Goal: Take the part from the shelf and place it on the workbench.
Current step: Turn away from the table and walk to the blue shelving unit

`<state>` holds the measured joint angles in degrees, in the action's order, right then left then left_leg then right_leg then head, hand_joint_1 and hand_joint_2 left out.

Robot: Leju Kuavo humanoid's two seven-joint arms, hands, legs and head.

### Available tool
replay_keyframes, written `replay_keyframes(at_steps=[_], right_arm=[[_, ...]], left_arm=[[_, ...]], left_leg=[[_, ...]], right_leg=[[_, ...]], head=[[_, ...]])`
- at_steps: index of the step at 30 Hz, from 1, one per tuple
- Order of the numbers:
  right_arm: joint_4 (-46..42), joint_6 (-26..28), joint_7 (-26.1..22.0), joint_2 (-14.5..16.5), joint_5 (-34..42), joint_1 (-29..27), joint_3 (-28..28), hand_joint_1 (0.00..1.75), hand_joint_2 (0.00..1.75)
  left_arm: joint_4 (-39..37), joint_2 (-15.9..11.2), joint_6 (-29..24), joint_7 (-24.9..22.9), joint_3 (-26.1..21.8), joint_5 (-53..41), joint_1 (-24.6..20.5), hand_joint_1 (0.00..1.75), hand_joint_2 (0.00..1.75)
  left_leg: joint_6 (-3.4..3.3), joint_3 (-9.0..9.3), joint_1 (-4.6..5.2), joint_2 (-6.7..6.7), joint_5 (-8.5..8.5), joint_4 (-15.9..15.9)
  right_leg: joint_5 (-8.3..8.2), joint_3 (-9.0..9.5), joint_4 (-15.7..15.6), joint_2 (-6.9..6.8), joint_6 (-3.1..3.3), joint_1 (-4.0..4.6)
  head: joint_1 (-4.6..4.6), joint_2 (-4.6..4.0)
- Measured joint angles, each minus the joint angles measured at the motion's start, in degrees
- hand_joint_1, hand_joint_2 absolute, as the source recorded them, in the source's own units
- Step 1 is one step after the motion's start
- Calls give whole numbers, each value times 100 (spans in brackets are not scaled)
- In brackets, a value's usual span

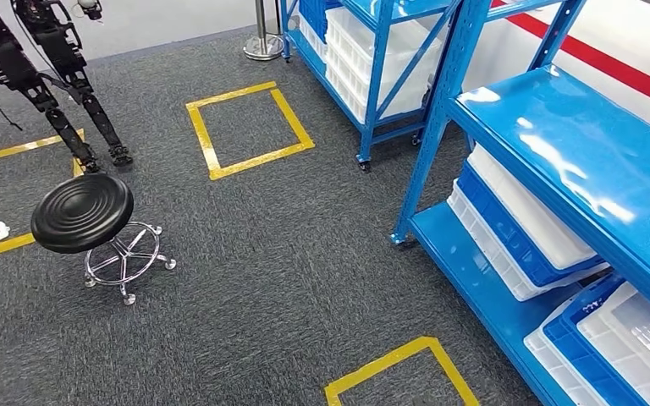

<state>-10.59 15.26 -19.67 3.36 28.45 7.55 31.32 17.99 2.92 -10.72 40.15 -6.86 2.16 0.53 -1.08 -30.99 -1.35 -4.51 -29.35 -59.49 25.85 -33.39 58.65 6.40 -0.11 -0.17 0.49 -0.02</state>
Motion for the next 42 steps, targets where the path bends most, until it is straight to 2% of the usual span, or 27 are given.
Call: replay_keyframes(at_steps=[2, 4, 6, 8, 9, 10, 12, 13, 15, 16, 17, 18, 20, 22, 23, 24, 25, 26, 28, 30, 32, 33, 35, 37, 39, 40, 42], right_arm=[[-1, 0, -2, -4, 1, -9, 0, 0, 0], [-1, 0, -5, -9, 1, -17, 0, 0, 0], [-2, 0, -10, -11, 1, 3, 0, 0, 0], [-2, 0, -13, -10, 1, 14, 0, 0, 0], [-1, -1, -12, -11, 1, 8, 0, 0, 0], [-1, -2, -10, -11, 1, 1, 0, 0, 0], [-2, -2, -7, -15, 0, 4, 0, 0, 0], [-4, -2, -3, -15, -1, 17, 0, 0, 0], [-8, -2, 1, -16, -2, 39, 0, 0, 0], [-9, -2, 3, -22, -3, 37, 0, 0, 0], [-10, -1, 3, -33, -3, 27, 0, 0, 0], [-10, -1, 4, -43, -3, 14, -1, 0, 0], [-10, 0, 5, -52, -3, 12, -2, 0, 0], [-10, 0, 6, -50, -3, 27, -2, 0, 0], [-10, 1, 6, -49, -3, 30, -2, 0, 0], [-10, 1, 6, -50, -2, 26, -2, 0, 0], [-10, 1, 6, -51, -2, 21, -2, 0, 0], [-10, 1, 6, -54, -2, 18, -2, 0, 0], [-10, 1, 7, -52, -3, 25, -2, 0, 0], [-11, 1, 7, -49, -3, 38, -2, 0, 0], [-12, 1, 4, -51, -3, 26, -2, 0, 0], [-12, 1, 3, -55, -3, 13, -2, 0, 0], [-12, 2, -5, -57, -3, 6, -2, 0, 0], [-12, 3, -16, -56, -3, 20, -2, 0, 0], [-12, 5, -22, -56, -3, 17, -2, 0, 0], [-12, 8, -23, -57, -2, 7, -3, 0, 0], [-12, 13, -25, -61, -2, -5, -4, 0, 0]], left_arm=[[1, 7, 0, 0, -19, -8, -20, 0, 0], [2, 15, -2, 0, -32, -23, -39, 0, 0], [2, 17, -9, 0, -46, -37, -34, 0, 0], [2, 16, -16, 0, -62, -39, -27, 0, 0], [2, 17, -18, 0, -67, -40, -30, 0, 0], [2, 20, -20, 0, -69, -42, -34, 0, 0], [2, 28, -22, 0, -71, -45, -40, 0, 0], [2, 31, -26, 0, -73, -46, -41, 0, 0], [2, 32, -39, 0, -78, -49, -49, 0, 0], [3, 33, -45, 0, -79, -51, -60, 0, 0], [4, 38, -50, 0, -80, -52, -75, 0, 0], [7, 42, -55, 0, -80, -52, -91, 0, 0], [9, 52, -60, 0, -80, -55, -102, 0, 0], [8, 57, -62, 0, -79, -58, -79, 0, 0], [7, 57, -63, 0, -80, -59, -64, 0, 0], [5, 57, -65, 0, -80, -58, -52, 0, 0], [5, 56, -65, 0, -81, -57, -46, 0, 0], [4, 56, -65, -1, -81, -56, -44, 0, 0], [2, 56, -64, 0, -81, -55, -40, 0, 0], [-1, 56, -66, -1, -81, -55, -36, 0, 0], [1, 57, -70, -1, -81, -56, -44, 0, 0], [2, 61, -73, -1, -81, -57, -51, 0, 0], [4, 63, -77, 0, -82, -63, -53, 0, 0], [4, 61, -79, 0, -85, -67, -37, 0, 0], [4, 60, -75, 0, -85, -69, -29, 0, 0], [4, 61, -72, 0, -85, -73, -32, 0, 0], [4, 67, -66, 0, -85, -86, -40, 0, 0]], left_leg=[[-68, 15, 29, 121, 32, 58], [-151, 36, 27, 261, 95, 136], [-197, 40, 37, 430, 120, 175], [-213, 24, 52, 610, 117, 173], [-211, 19, 55, 689, 115, 171], [-204, 18, 54, 763, 111, 171], [-169, 36, 53, 902, 94, 169], [-132, 48, 65, 969, 72, 163], [-46, 79, 86, 1085, 33, 154], [-5, 95, 86, 1140, 20, 155], [29, 109, 71, 1184, 7, 159], [63, 111, 46, 1142, -32, 123], [109, -20, 2, 855, -275, -215], [123, -344, -15, 540, -654, -929], [127, -510, -16, 479, -776, -1257], [129, -614, -18, 454, -790, -1428], [130, -626, -24, 438, -687, -1396], [129, -541, -36, 407, -493, -1165], [134, -247, -80, 152, -98, -451], [124, -85, -89, -51, 39, -44], [63, -69, -45, 33, 45, 11], [14, -55, -34, 111, 69, 37], [-81, -25, -26, 276, 114, 102], [-140, -15, 2, 461, 124, 126], [-158, -22, 30, 640, 118, 125], [-155, -24, 35, 717, 113, 124], [-130, -8, 36, 858, 98, 120]], right_leg=[[-32, -70, 4, 83, -78, -20], [46, -207, 178, -107, -107, -18], [318, -519, 757, -413, -85, -30], [566, -840, 1418, -531, -96, -63], [587, -879, 1537, -557, -130, -79], [526, -800, 1433, -587, -178, -98], [292, -368, 713, -759, -265, -133], [195, -150, 348, -870, -279, -117], [119, 53, -17, -981, -230, -75], [113, 37, -24, -927, -197, -43], [103, 33, -34, -858, -153, -64], [94, 39, -48, -796, -118, -80], [66, 69, -77, -681, -22, -133], [52, 68, -78, -561, 45, -117], [51, 68, -77, -485, 58, -100], [50, 71, -75, -406, 64, -87], [51, 76, -70, -323, 64, -79], [52, 84, -65, -242, 63, -77], [56, 80, -38, -94, 45, -58], [47, 34, -21, 37, -13, -37], [16, -35, -38, 169, -108, -49], [12, -65, -22, 168, -144, -58], [135, -230, 244, -109, -158, -51], [425, -572, 911, -461, -112, -49], [614, -848, 1481, -553, -114, -69], [593, -841, 1496, -572, -147, -80], [375, -503, 923, -717, -237, -107]], head=[[-1, 0], [16, 0], [43, 1], [58, 1], [60, 0], [62, 0], [63, 0], [64, 0], [43, 0], [31, 0], [20, 0], [15, 0], [-8, 0], [-31, 0], [-33, 0], [-33, 1], [-33, 1], [-33, 2], [-37, 1], [-35, 0], [-30, 1], [-31, 1], [-8, 1], [20, 0], [28, 1], [29, 1], [32, 1]])
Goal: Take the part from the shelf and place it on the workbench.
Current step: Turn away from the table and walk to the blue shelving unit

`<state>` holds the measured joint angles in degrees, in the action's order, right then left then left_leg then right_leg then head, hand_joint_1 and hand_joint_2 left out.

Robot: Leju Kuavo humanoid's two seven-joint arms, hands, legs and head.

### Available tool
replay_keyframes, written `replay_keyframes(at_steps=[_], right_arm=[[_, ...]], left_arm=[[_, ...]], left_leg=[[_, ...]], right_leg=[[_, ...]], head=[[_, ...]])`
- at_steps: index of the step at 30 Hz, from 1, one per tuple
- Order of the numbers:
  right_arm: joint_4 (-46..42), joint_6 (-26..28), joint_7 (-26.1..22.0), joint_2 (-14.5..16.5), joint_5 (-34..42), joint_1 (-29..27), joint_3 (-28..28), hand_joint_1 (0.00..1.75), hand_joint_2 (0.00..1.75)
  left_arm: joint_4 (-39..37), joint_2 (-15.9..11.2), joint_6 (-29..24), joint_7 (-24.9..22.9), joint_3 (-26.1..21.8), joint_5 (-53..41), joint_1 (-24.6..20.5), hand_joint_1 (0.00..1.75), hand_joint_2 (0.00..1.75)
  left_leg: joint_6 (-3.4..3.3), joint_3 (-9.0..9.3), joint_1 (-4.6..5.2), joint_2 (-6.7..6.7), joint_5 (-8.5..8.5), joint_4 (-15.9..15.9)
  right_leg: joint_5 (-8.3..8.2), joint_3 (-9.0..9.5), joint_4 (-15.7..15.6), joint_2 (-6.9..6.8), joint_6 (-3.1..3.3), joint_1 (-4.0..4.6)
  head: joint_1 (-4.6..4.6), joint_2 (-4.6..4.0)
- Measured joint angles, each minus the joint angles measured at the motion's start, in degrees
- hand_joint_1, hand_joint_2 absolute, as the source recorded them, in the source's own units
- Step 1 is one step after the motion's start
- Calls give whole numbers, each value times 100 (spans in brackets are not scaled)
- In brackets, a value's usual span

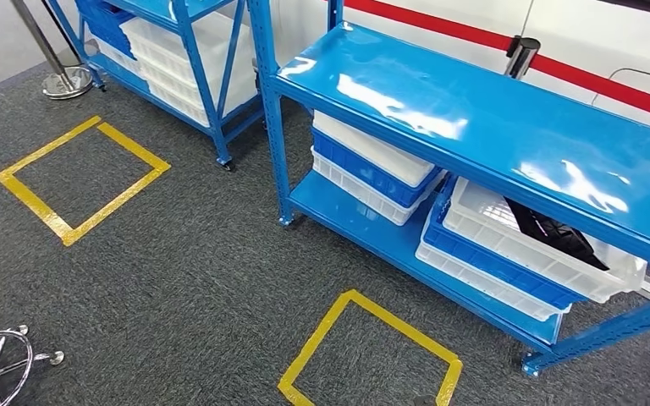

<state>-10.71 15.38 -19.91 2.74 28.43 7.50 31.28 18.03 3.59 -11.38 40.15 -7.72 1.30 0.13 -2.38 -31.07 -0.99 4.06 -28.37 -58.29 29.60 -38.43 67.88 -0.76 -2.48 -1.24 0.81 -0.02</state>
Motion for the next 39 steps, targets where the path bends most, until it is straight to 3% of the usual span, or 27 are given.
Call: replay_keyframes(at_steps=[1, 3, 4, 6, 7, 9, 10, 12, 13, 14, 15, 17, 19, 21, 22, 23, 25, 27, 28, 29, 31, 32, 33, 35, 39], right_arm=[[-1, 2, 0, -1, -1, 7, -1, 0, 0], [-2, 4, -2, 1, -2, 36, -1, 0, 0], [-2, 5, -4, 0, -2, 42, -1, 0, 0], [-2, 9, -6, -9, -2, 25, -2, 0, 0], [-2, 14, -5, -17, -2, 14, -3, 0, 0], [-2, 25, -4, -27, -3, 14, -4, 0, 0], [-2, 28, -4, -28, -5, 21, -5, 0, 0], [-2, 29, -4, -29, -14, 21, -5, 0, 0], [-2, 29, -1, -32, -19, 14, -5, 0, 0], [-2, 29, 4, -36, -24, 8, -5, 0, 0], [-2, 29, 10, -39, -31, 6, -5, 0, 0], [-2, 29, 22, -36, -46, 13, -5, 0, 0], [-2, 29, 30, -26, -55, 17, -5, 0, 0], [-2, 34, 35, -28, -56, 7, -5, 0, 0], [-2, 39, 38, -33, -56, 1, -5, 0, 0], [-2, 45, 40, -38, -56, 1, -5, 0, 0], [-2, 56, 43, -43, -56, 16, -5, 0, 0], [-2, 64, 44, -43, -55, 18, -5, 0, 0], [-2, 66, 44, -43, -55, 5, -5, 0, 0], [-2, 67, 44, -44, -54, -10, -5, 0, 0], [-2, 76, 43, -45, -59, -25, -5, 0, 0], [-3, 88, 43, -38, -67, -22, -5, 0, 0], [-3, 108, 43, -32, -82, -23, -5, 0, 0], [-3, 161, 65, -22, -126, -40, -5, 0, 0], [-2, 217, 134, -21, -189, -51, -5, 0, 0]], left_arm=[[0, 3, 3, 0, 0, -6, -1, 0, 0], [-1, 4, 10, 0, 0, -9, -1, 0, 0], [-2, 4, 15, 1, 0, -9, -7, 0, 0], [-1, 11, 29, 1, 0, -11, -39, 0, 0], [1, 16, 36, 1, 0, -14, -52, 0, 0], [-1, 28, 49, 1, 2, -24, -53, 0, 0], [-3, 32, 53, 1, 2, -27, -41, 0, 0], [-8, 37, 55, 0, 3, -31, -14, 0, 0], [-8, 36, 55, -1, 2, -31, -7, 0, 0], [-9, 36, 54, -1, 2, -31, -5, 0, 0], [-9, 36, 54, -1, 2, -31, -6, 0, 0], [-9, 35, 53, 0, 1, -31, -6, 0, 0], [-9, 35, 52, 1, 0, -31, -9, 0, 0], [-6, 42, 52, 1, 0, -31, -23, 0, 0], [-5, 49, 52, 1, 0, -31, -29, 0, 0], [-4, 56, 52, 1, -1, -32, -32, 0, 0], [-5, 62, 49, 0, -2, -33, -22, 0, 0], [-8, 59, 38, -1, -4, -39, -11, 0, 0], [-10, 59, 30, -2, -4, -49, -12, 0, 0], [-13, 58, 21, -2, -3, -60, -14, 0, 0], [-28, 56, 0, -2, -2, -76, -20, 0, 0], [-40, 48, -14, -2, -3, -80, -23, 0, 0], [-54, 40, -31, -2, -3, -85, -32, 0, 0], [-74, 23, -63, -1, -3, -108, -69, 0, 0], [-125, 8, -118, -2, 1, -154, -106, 0, 0]], left_leg=[[28, 13, 9, 65, -18, -5], [107, 52, 35, 184, -65, -15], [144, 73, 38, 242, -85, -15], [221, 120, -1, 312, -117, -17], [254, 118, -26, 227, -173, -73], [293, -40, -60, -101, -448, -479], [292, -202, -60, -260, -640, -830], [283, -539, -59, -386, -869, -1471], [272, -618, -59, -407, -830, -1569], [254, -600, -59, -427, -682, -1459], [228, -492, -58, -486, -462, -1164], [166, -208, -57, -769, -101, -453], [123, -72, -32, -923, -2, -110], [75, -52, -8, -798, 27, -42], [46, -33, -8, -731, 63, 16], [11, -10, -15, -651, 102, 78], [-30, 16, -12, -466, 145, 152], [-42, 4, -2, -279, 143, 155], [-35, 0, -4, -193, 139, 154], [-20, -1, -12, -114, 133, 151], [42, 16, -33, 5, 111, 137], [97, 13, -30, 49, 86, 120], [152, 17, -23, 80, 63, 106], [224, 20, -20, 122, 24, 88], [35, 44, -65, 103, 42, 100]], right_leg=[[-109, 216, -386, -150, -26, -1], [-224, 496, -859, -355, 10, 24], [-228, 512, -903, -348, 56, 49], [-244, 512, -920, -208, 151, 49], [-257, 518, -932, -141, 190, 38], [-292, 553, -947, -8, 271, 9], [-300, 548, -946, 64, 299, 28], [-308, 549, -944, 229, 330, 65], [-307, 554, -943, 315, 332, 78], [-307, 563, -942, 397, 331, 87], [-308, 573, -941, 477, 331, 90], [-311, 579, -934, 616, 320, 102], [-329, 541, -933, 737, 274, 102], [-361, 477, -948, 842, 196, 96], [-353, 440, -921, 782, 169, 98], [-292, 371, -821, 652, 158, 109], [-1, 106, -297, 310, 173, 101], [289, -207, 361, 180, 154, 58], [326, -260, 498, 155, 108, 29], [279, -199, 420, 125, 40, -5], [45, 208, -264, 7, -111, -78], [-70, 429, -618, -68, -145, -89], [-146, 580, -862, -119, -135, -92], [-205, 675, -989, -150, -50, -76], [-207, 686, -995, -137, -2, -52]], head=[[6, -1], [-2, -1], [-11, -1], [-28, 0], [-36, 0], [-60, 1], [-72, 0], [-76, 0], [-78, 0], [-76, 0], [-78, 0], [-73, -1], [-71, -1], [-71, 0], [-69, 0], [-50, 0], [-20, -1], [-5, -1], [-6, -1], [-3, 0], [-2, 0], [0, 0], [-15, -1], [-50, -1], [-75, -1]])
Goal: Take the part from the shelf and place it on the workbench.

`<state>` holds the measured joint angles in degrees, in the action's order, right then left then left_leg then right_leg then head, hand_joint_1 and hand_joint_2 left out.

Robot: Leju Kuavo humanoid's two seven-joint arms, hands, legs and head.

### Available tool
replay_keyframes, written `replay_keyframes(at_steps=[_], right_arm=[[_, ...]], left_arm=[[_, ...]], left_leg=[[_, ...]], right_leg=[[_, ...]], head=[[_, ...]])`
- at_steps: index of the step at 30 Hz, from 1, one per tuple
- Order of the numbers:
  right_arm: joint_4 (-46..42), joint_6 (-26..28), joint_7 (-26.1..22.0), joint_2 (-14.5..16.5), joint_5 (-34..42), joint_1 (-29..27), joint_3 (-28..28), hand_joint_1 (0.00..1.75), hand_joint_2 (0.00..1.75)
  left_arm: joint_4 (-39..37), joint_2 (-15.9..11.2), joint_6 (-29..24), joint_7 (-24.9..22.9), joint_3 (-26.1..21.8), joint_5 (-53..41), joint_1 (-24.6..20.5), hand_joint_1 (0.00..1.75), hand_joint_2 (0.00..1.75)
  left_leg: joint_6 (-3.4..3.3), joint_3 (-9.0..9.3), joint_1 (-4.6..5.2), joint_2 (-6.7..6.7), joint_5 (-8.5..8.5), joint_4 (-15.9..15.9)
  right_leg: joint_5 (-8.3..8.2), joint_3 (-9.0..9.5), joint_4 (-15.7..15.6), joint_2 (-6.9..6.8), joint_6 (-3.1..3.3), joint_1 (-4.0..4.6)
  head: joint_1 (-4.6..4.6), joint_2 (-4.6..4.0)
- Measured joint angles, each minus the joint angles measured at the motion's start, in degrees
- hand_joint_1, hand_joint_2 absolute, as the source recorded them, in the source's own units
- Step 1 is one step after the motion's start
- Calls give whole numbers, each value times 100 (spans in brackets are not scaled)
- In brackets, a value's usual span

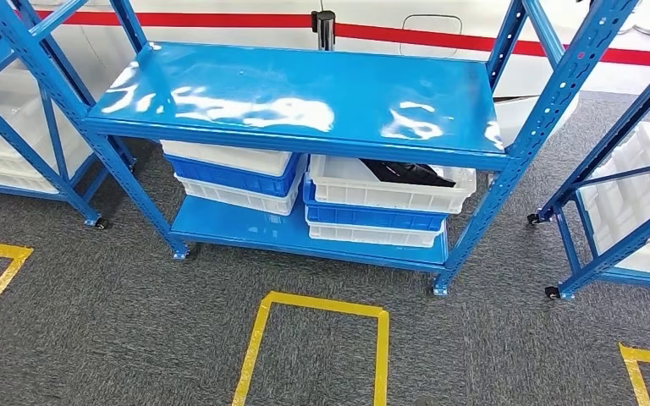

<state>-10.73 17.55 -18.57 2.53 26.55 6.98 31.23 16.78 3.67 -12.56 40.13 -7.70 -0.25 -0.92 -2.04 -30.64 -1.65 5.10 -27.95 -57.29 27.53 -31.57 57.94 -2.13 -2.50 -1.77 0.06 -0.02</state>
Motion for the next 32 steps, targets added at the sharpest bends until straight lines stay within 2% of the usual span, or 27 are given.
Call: replay_keyframes(at_steps=[5, 7, 8, 11, 12, 16, 19, 20, 23, 27, 31, 32], right_arm=[[0, 4, 26, 1, -21, -3, 0, 0, 0], [0, 8, 34, 1, -37, -3, 3, 0, 0], [0, 9, 39, 0, -45, -2, 5, 0, 0], [0, 11, 45, -5, -57, -2, 8, 0, 0], [0, 11, 45, -7, -57, -2, 8, 0, 0], [0, 11, 45, -9, -58, -2, 9, 0, 0], [0, 11, 49, -9, -66, -3, 9, 0, 0], [0, 12, 53, -9, -74, -3, 10, 0, 44], [0, 13, 73, -8, -111, -4, 17, 0, 175], [-3, -28, 180, -2, -192, -28, 11, 0, 175], [-70, -202, 431, -8, -451, -205, -230, 0, 0], [-82, -227, 458, -10, -489, -235, -270, 0, 0]], left_arm=[[-30, 0, -12, 0, 1, -10, 1, 0, 0], [-46, 1, -15, 0, 1, -14, 1, 0, 0], [-58, 1, -17, 0, 1, -17, 1, 0, 0], [-78, 2, -18, 0, 1, -27, 1, 0, 0], [-79, 2, -18, 0, 1, -27, 1, 0, 0], [-81, 2, -18, 0, 1, -28, 1, 0, 0], [-86, 2, -18, 0, 1, -27, 1, 0, 131], [-88, 2, -18, 0, 1, -27, 0, 0, 175], [-98, 2, -19, 0, 1, -26, -1, 0, 175], [-123, 2, -67, -35, 1, -26, 4, 0, 175], [-124, -16, 0, -405, 13, -26, 83, 0, 0], [-123, -19, 20, -466, 16, -26, 99, 0, 0]], left_leg=[[-13, 12, -11, -8, 8, 20], [10, 17, -17, -15, 21, 38], [58, 20, -25, -19, 30, 51], [260, 25, -50, -23, 41, 71], [296, 24, -53, -23, 39, 72], [328, 24, -31, -22, 32, 70], [327, 23, -5, -22, 30, 67], [326, 24, 1, -22, 30, 66], [321, 24, 13, -22, 26, 63], [315, 25, 16, -22, 22, 62], [312, 25, 16, -23, 20, 62], [312, 24, 15, -23, 20, 62]], right_leg=[[8, 2, 0, -1, 15, 17], [11, 1, 1, -2, 38, 28], [13, 0, 2, -4, 52, 40], [22, -5, 7, -7, 91, 71], [22, -7, 7, -8, 100, 77], [19, -9, 7, -12, 103, 73], [17, -9, 7, -13, 101, 51], [17, -9, 7, -14, 100, 44], [16, -9, 7, -15, 99, 28], [16, -9, 7, -15, 98, 18], [17, -9, 6, -17, 99, 18], [17, -10, 6, -17, 99, 18]], head=[[0, 1], [0, 1], [-1, 1], [1, 1], [2, 1], [3, 0], [3, 0], [3, 0], [3, 1], [3, 1], [2, 1], [2, 0]])
